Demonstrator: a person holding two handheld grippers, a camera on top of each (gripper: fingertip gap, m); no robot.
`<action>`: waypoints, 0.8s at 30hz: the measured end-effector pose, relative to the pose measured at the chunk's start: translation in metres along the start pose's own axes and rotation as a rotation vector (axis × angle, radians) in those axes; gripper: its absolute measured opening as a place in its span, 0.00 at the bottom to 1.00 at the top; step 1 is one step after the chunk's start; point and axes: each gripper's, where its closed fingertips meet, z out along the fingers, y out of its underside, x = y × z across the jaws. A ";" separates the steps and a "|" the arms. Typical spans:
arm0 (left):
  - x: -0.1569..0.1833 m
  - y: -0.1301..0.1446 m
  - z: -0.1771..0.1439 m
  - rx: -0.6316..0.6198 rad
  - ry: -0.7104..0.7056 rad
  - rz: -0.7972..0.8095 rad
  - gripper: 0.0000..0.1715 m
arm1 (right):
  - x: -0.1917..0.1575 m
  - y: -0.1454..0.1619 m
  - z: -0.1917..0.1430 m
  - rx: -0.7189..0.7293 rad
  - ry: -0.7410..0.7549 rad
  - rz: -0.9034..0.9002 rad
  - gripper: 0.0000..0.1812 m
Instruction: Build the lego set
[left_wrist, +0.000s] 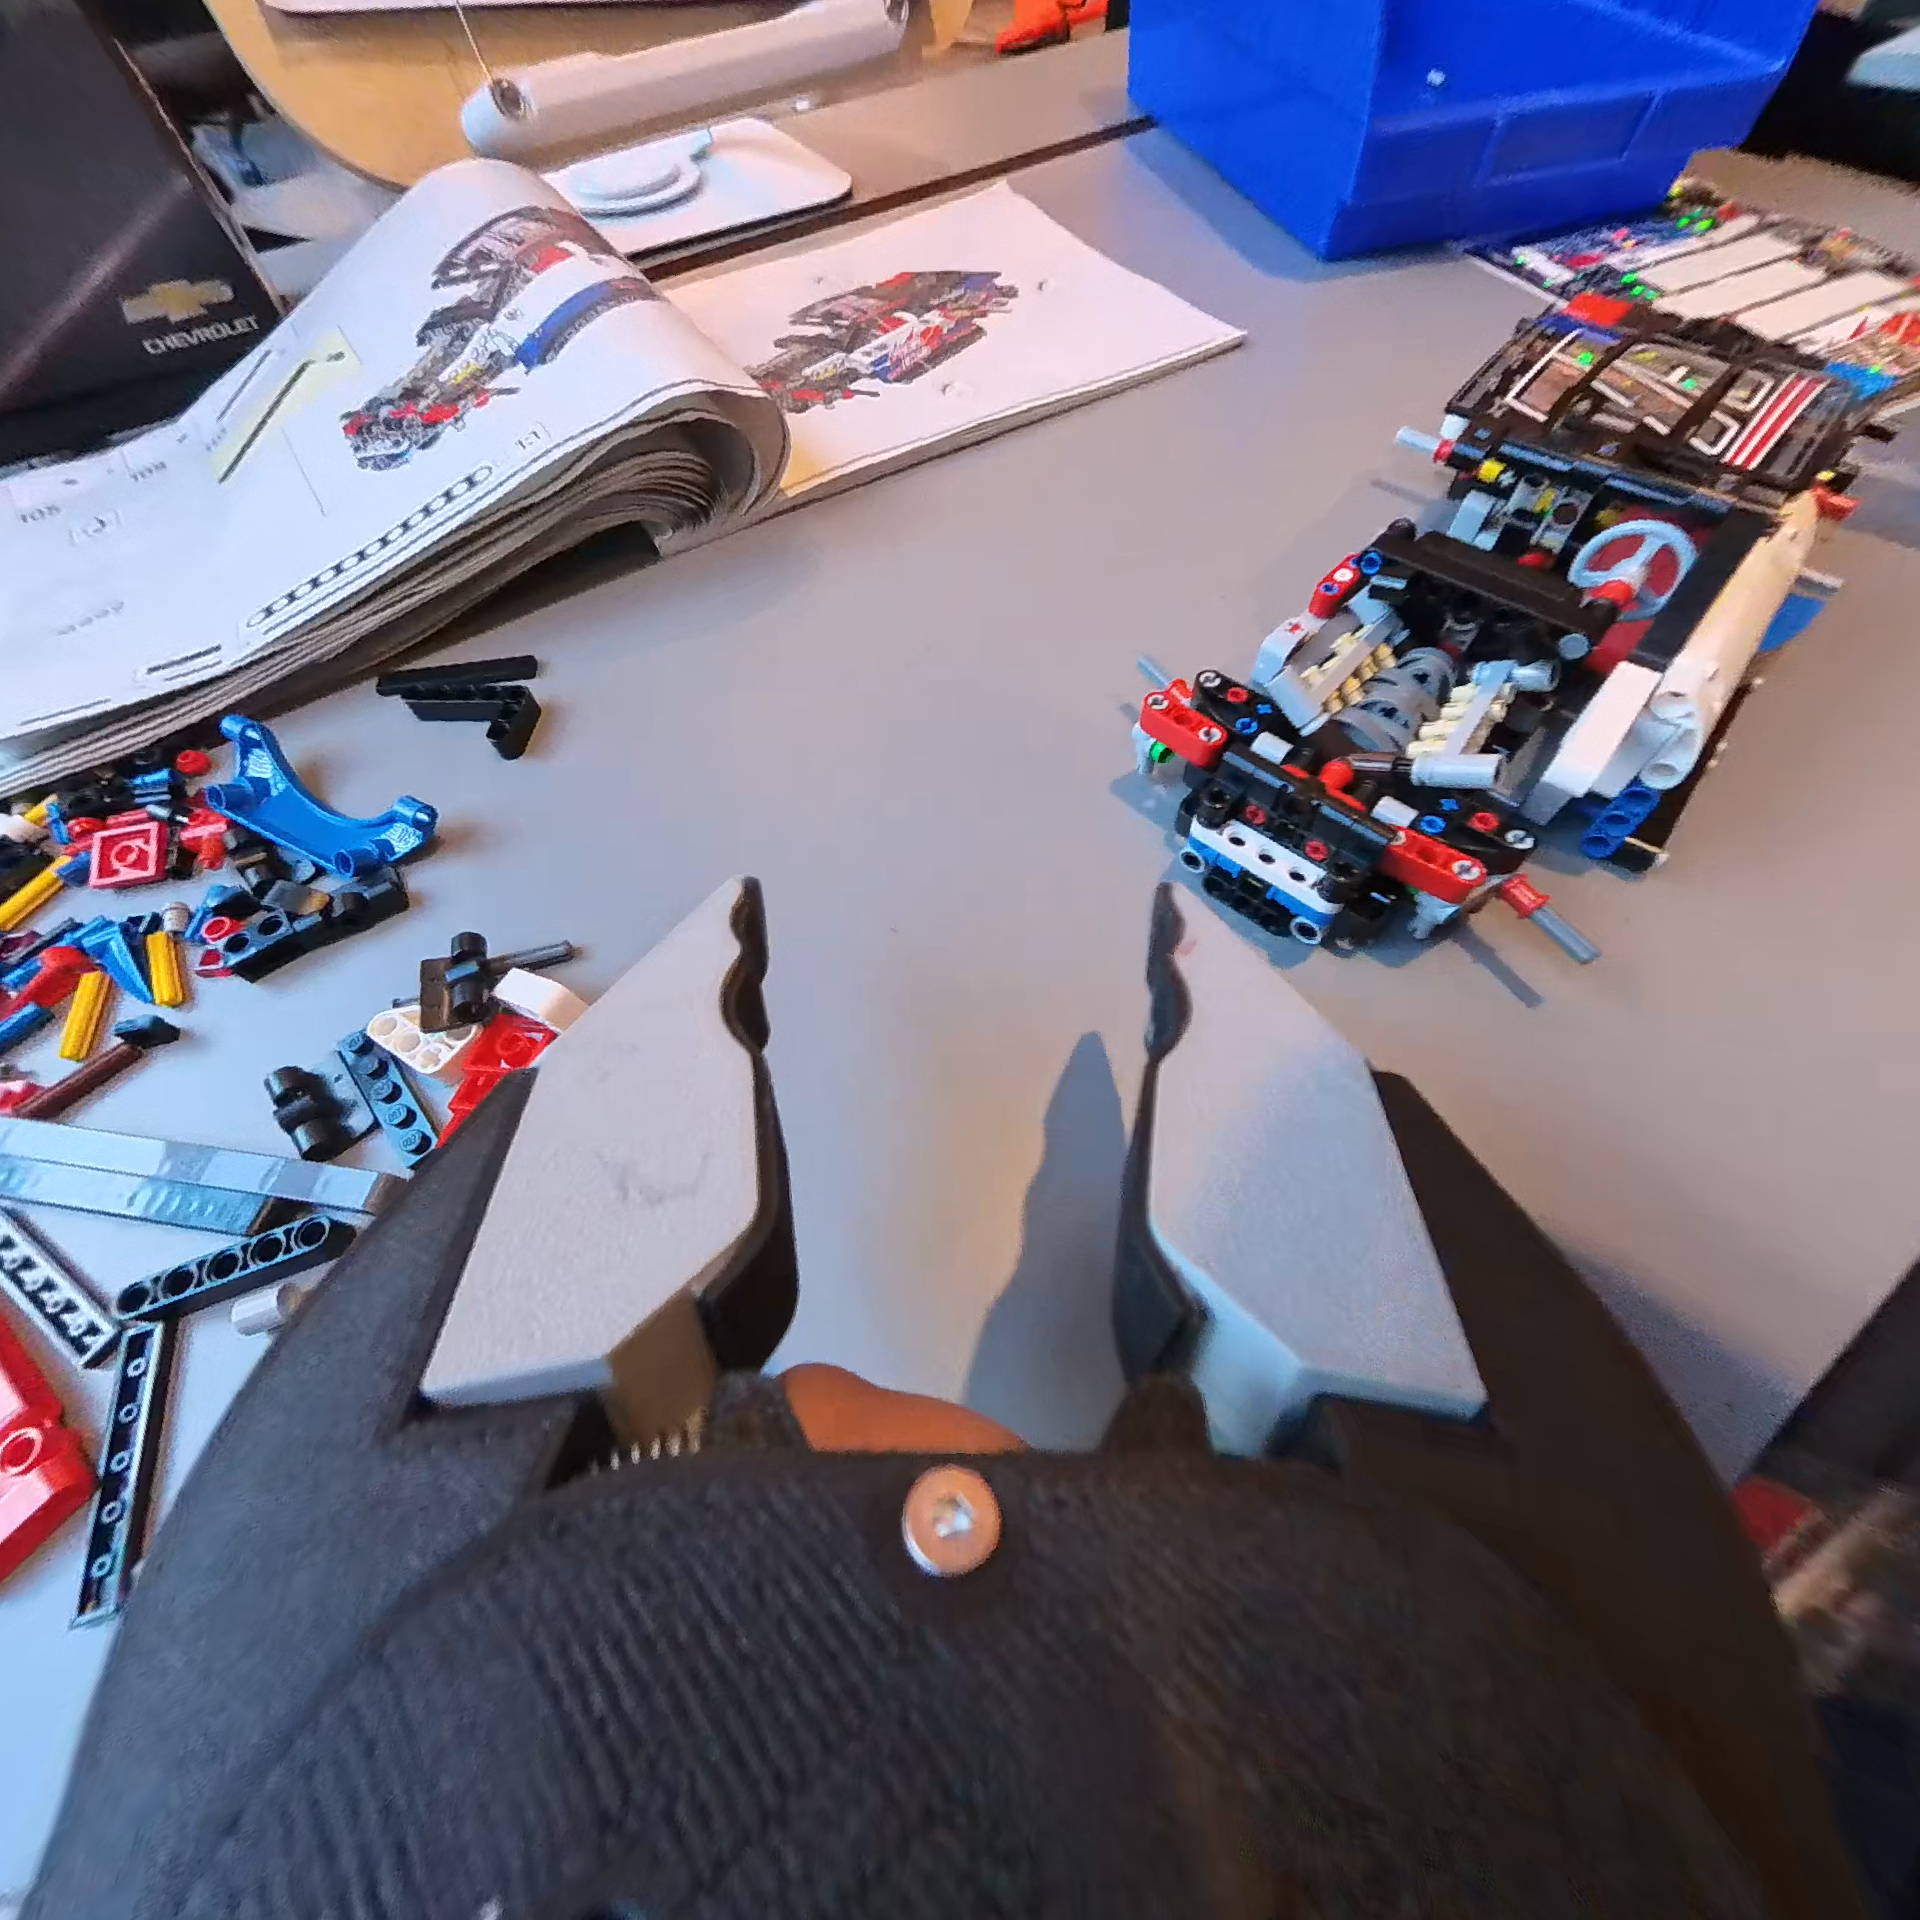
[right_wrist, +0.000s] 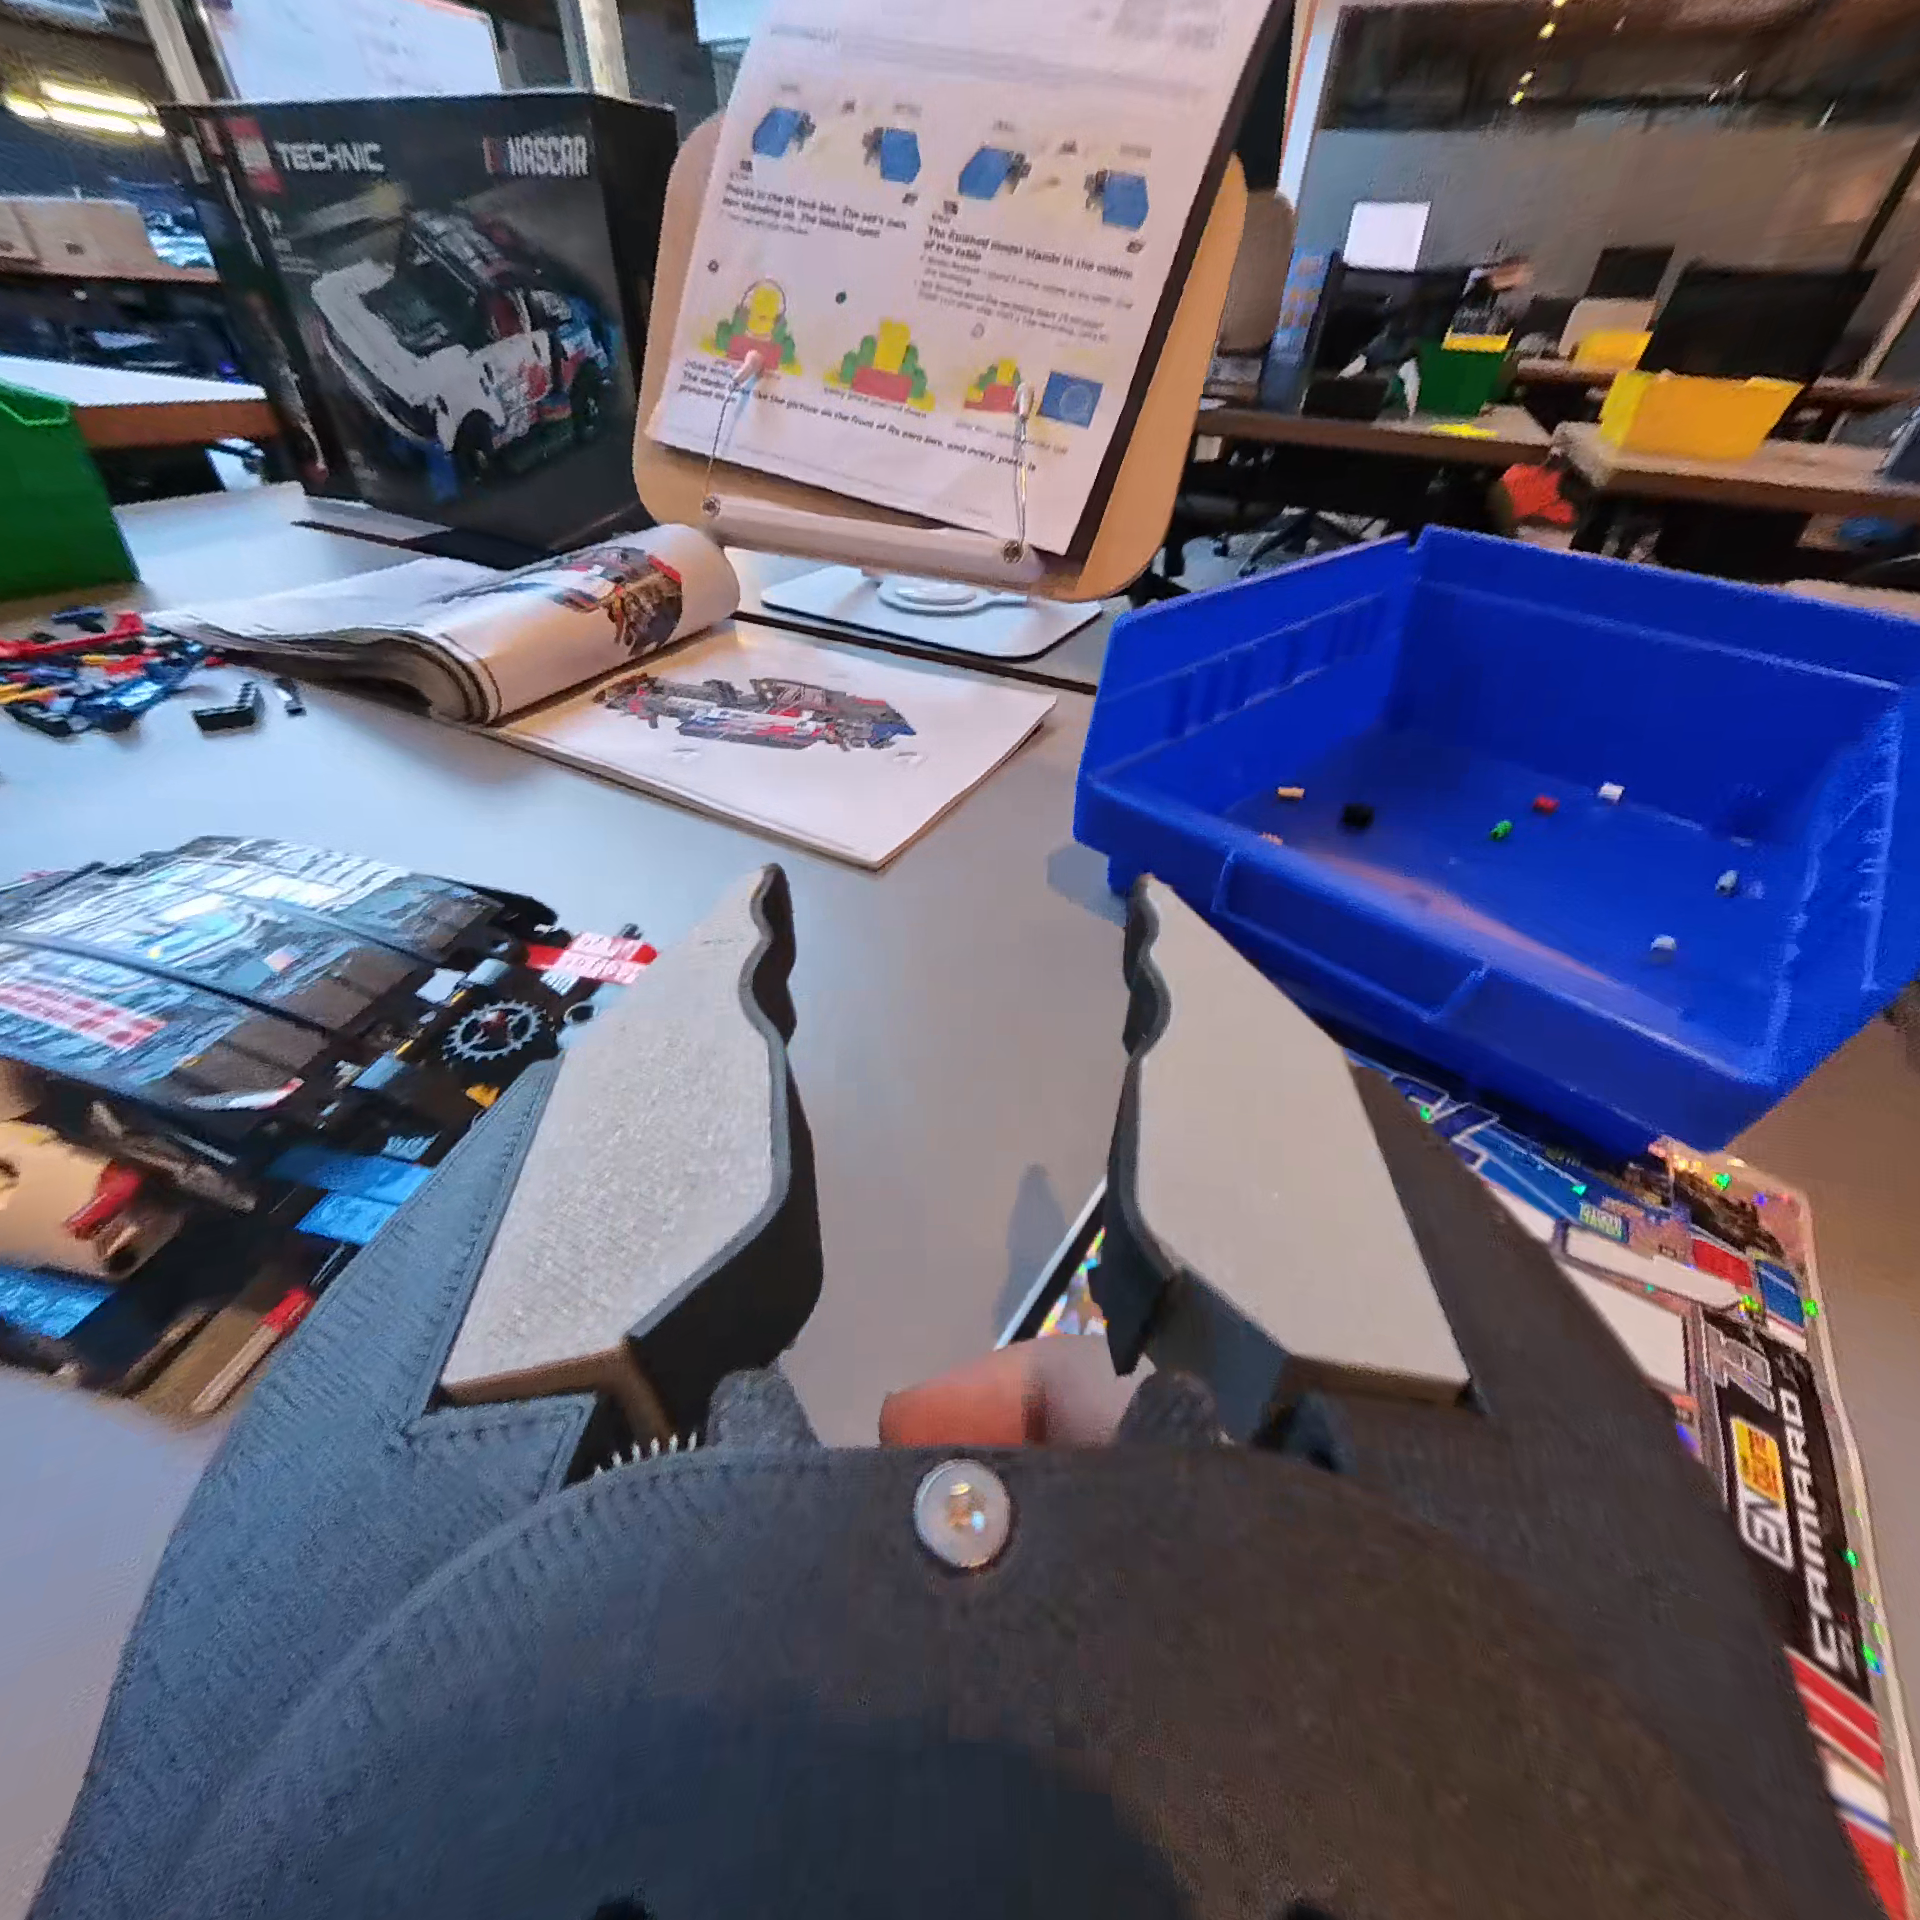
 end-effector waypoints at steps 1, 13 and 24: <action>0.000 -0.001 -0.001 0.005 0.013 -0.017 0.42 | 0.001 -0.001 0.002 0.012 0.012 -0.006 0.34; 0.012 -0.002 -0.001 0.014 0.090 0.022 0.42 | 0.008 -0.009 -0.003 0.063 0.134 -0.126 0.30; 0.021 0.013 0.004 -0.091 0.078 0.080 0.40 | 0.003 -0.012 -0.008 0.097 0.066 -0.042 0.28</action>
